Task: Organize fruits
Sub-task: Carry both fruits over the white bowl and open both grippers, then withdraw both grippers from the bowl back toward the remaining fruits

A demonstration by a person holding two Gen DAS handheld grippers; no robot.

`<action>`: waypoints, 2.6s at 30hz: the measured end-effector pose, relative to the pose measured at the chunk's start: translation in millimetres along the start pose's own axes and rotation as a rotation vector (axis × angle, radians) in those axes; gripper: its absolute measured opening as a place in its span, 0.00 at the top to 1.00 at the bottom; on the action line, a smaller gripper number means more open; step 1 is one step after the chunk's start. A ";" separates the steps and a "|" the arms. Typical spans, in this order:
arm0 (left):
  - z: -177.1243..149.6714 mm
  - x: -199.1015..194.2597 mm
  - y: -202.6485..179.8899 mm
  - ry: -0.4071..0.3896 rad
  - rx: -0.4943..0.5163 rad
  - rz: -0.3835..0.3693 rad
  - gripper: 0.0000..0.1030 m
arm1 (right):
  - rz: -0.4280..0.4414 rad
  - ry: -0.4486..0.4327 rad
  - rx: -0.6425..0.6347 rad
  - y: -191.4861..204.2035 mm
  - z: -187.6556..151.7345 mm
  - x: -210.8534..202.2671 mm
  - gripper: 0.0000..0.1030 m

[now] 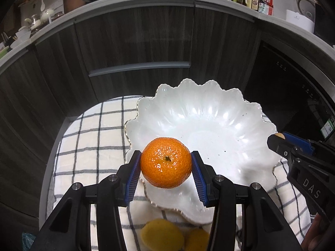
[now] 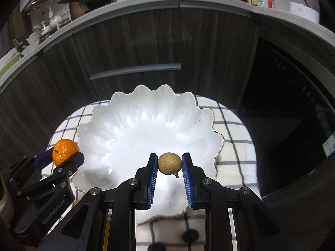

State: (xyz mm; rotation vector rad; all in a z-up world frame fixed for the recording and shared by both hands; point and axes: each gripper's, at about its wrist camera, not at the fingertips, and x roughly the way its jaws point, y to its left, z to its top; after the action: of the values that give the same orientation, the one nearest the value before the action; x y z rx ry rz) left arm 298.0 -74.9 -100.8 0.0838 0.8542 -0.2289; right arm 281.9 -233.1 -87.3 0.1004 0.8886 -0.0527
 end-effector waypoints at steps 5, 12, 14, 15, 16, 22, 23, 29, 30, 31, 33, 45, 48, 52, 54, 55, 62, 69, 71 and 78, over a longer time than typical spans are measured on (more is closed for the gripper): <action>2.5 17.5 -0.1 0.034 -0.003 -0.009 0.55 | 0.012 0.046 0.009 -3.2 0.3 20.5 0.76; 2.0 27.8 -0.8 0.051 -0.005 -0.016 0.55 | 0.019 0.082 0.017 -5.3 -0.5 36.3 0.76; 1.8 30.2 -1.0 0.059 -0.004 -0.019 0.55 | 0.018 0.089 0.018 -5.9 -0.9 39.1 0.76; 1.5 31.3 -1.1 0.064 -0.006 -0.022 0.54 | 0.019 0.093 0.017 -6.0 -1.3 40.2 0.76; 1.1 32.7 -1.4 0.070 -0.006 -0.026 0.54 | 0.017 0.096 0.014 -6.2 -1.5 41.4 0.76; -1.6 36.1 -3.0 0.090 -0.004 -0.023 0.53 | 0.003 0.093 0.009 -7.4 -1.6 41.0 0.73; -1.9 35.3 -3.0 0.087 -0.001 -0.018 0.49 | 0.000 0.091 0.010 -8.2 -1.3 40.7 0.67; -0.2 27.3 -0.8 0.051 0.014 0.042 0.26 | -0.032 0.058 0.021 -9.1 1.5 34.1 0.34; 0.3 26.7 0.0 0.049 0.014 0.054 0.24 | -0.037 0.057 0.020 -8.7 2.2 33.1 0.34; 0.3 25.5 1.2 0.043 0.011 0.060 0.21 | -0.041 0.055 0.018 -8.3 2.5 32.2 0.34; 0.8 22.2 3.6 0.032 0.004 0.077 0.17 | -0.062 0.045 0.008 -6.8 3.6 29.1 0.34; 3.6 -6.1 9.5 -0.010 -0.013 0.139 0.09 | -0.106 -0.022 0.013 -5.9 3.5 -1.5 0.28; 3.5 -17.9 7.4 -0.028 -0.020 0.143 0.09 | -0.104 -0.039 0.020 -6.1 1.8 -12.9 0.28; 2.0 -32.6 4.5 -0.041 -0.027 0.137 0.06 | -0.107 -0.061 0.023 -5.8 -0.2 -30.4 0.28; 0.9 -40.0 3.8 -0.051 -0.028 0.138 0.04 | -0.118 -0.078 0.016 -5.3 -2.0 -40.4 0.28; 0.2 -44.3 2.8 -0.057 -0.025 0.140 0.03 | -0.123 -0.085 0.015 -5.0 -2.8 -44.3 0.28; -4.6 -69.9 -2.9 -0.090 -0.009 0.151 0.03 | -0.138 -0.109 0.019 -6.2 -11.3 -68.0 0.28; -14.9 -95.4 -6.4 -0.115 0.009 0.162 0.01 | -0.164 -0.131 0.014 -8.2 -25.7 -93.1 0.28; -19.0 -100.7 -9.1 -0.116 0.011 0.158 0.01 | -0.161 -0.135 0.018 -9.8 -29.6 -100.5 0.28; -39.4 -122.9 -18.8 -0.109 0.005 0.144 0.01 | -0.167 -0.141 0.024 -16.6 -50.0 -124.0 0.28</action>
State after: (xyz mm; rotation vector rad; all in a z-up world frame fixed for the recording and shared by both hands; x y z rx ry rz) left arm 186.6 -66.2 -33.5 0.1354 0.7360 -0.0996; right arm 163.8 -243.7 -23.4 0.0443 0.7539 -0.2239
